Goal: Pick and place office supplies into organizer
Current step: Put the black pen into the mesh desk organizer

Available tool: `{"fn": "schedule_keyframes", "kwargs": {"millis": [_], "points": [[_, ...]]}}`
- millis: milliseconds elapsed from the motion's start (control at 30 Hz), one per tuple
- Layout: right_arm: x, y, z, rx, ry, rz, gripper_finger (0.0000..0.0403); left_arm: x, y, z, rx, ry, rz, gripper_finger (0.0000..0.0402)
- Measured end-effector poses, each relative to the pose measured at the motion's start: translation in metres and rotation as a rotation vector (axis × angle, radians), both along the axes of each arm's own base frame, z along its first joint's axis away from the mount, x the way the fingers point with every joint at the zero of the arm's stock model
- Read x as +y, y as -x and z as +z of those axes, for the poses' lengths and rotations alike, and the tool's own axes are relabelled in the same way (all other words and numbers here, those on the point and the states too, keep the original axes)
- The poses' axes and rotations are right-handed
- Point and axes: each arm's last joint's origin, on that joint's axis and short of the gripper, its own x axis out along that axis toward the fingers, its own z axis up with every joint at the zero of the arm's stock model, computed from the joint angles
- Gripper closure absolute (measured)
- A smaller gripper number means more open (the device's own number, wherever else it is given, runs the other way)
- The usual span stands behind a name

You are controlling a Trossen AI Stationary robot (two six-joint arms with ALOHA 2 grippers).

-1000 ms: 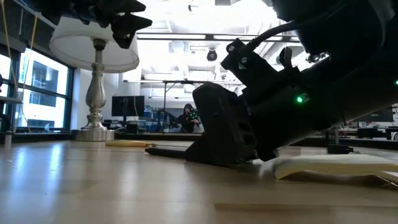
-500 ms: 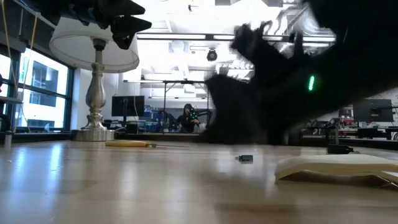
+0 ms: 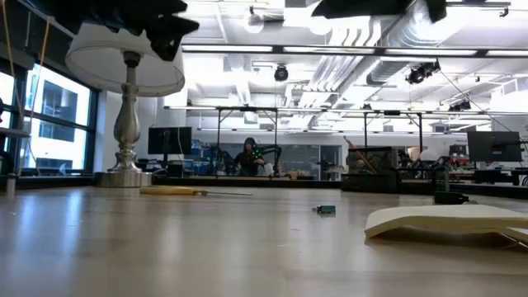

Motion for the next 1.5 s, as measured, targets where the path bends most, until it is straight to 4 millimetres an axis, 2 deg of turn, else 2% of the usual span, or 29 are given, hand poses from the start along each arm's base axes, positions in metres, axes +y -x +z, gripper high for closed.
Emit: {"fn": "schedule_keyframes", "kwargs": {"millis": [167,300,467,700,900,1133,1333,1500], "points": [[0.008,0.026,0.031,-0.054,0.017,-0.003,0.0382,-0.003,0.0,0.002,-0.174,-0.027,-0.116,0.0236],[0.003,0.027,0.037,-0.042,0.039,-0.011,0.0378,-0.003,-0.003,-0.01,-0.299,0.026,-0.135,0.0236],[-0.008,0.02,0.045,-0.016,0.044,-0.009,0.0383,0.001,-0.014,-0.03,-0.246,0.076,-0.092,0.0236],[-0.034,0.002,0.064,0.028,-0.021,0.123,0.038,0.005,-0.028,-0.04,-0.255,0.113,-0.119,0.0236],[-0.055,-0.012,0.086,0.006,-0.008,0.267,0.0382,0.004,-0.028,-0.039,-0.275,0.098,-0.142,0.0236],[-0.079,-0.026,0.116,-0.141,0.044,0.471,0.0382,0.004,-0.028,-0.038,-0.291,0.063,-0.162,0.0236],[-0.101,-0.039,0.117,-0.171,0.071,0.52,0.0379,0.004,-0.027,-0.03,-0.36,0.058,-0.164,0.0236],[-0.118,-0.045,0.123,-0.219,0.12,0.535,0.0382,0.003,-0.023,-0.015,-0.508,0.051,-0.171,0.0236]]}}
